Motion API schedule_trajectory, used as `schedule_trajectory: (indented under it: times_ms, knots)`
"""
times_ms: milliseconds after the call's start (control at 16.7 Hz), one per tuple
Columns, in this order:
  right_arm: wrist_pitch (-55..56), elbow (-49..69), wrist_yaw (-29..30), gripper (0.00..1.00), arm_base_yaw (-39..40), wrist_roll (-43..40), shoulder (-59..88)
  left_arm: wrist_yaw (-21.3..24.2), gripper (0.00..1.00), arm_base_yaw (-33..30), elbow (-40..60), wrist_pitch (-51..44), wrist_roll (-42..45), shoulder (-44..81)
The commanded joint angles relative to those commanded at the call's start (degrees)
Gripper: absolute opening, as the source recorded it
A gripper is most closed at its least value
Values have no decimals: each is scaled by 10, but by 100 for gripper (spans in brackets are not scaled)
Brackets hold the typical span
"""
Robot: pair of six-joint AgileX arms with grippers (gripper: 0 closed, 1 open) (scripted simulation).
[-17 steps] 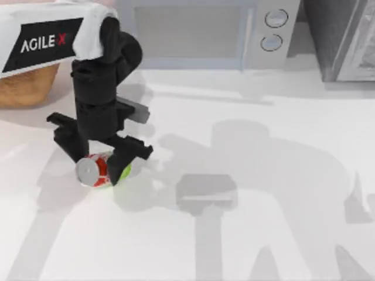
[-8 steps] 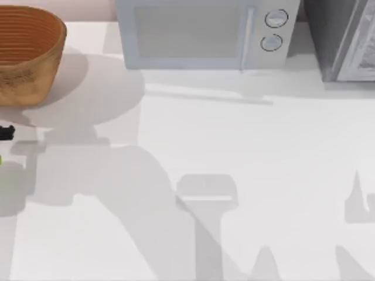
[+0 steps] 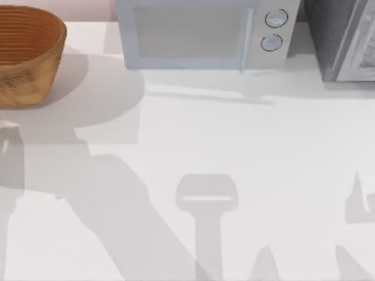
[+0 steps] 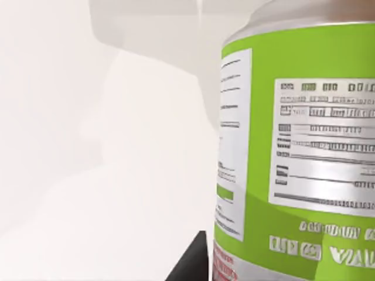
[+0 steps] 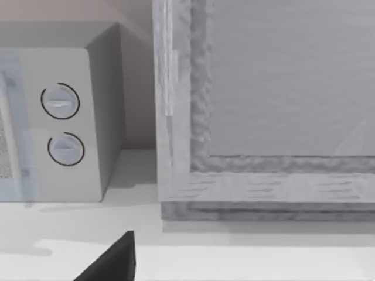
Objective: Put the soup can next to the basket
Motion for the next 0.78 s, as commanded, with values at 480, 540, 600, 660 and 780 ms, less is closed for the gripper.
schedule_trajectory:
  times_ms: [480, 540, 600, 660, 780]
  knots:
    - [0, 0, 0, 100, 0, 0, 0, 2, 0, 31, -19, 12, 18, -10]
    - [0, 0, 0, 100, 0, 0, 0, 3, 0, 29, -20, 10, 16, -10]
    - [0, 0, 0, 100, 0, 0, 0, 3, 0, 23, -19, 8, 13, -7]
    - [0, 0, 0, 100, 0, 0, 0, 2, 0, 14, -17, 9, 10, -3]
    - [0, 0, 0, 100, 0, 0, 0, 0, 0, 1, -13, 15, 2, 4]
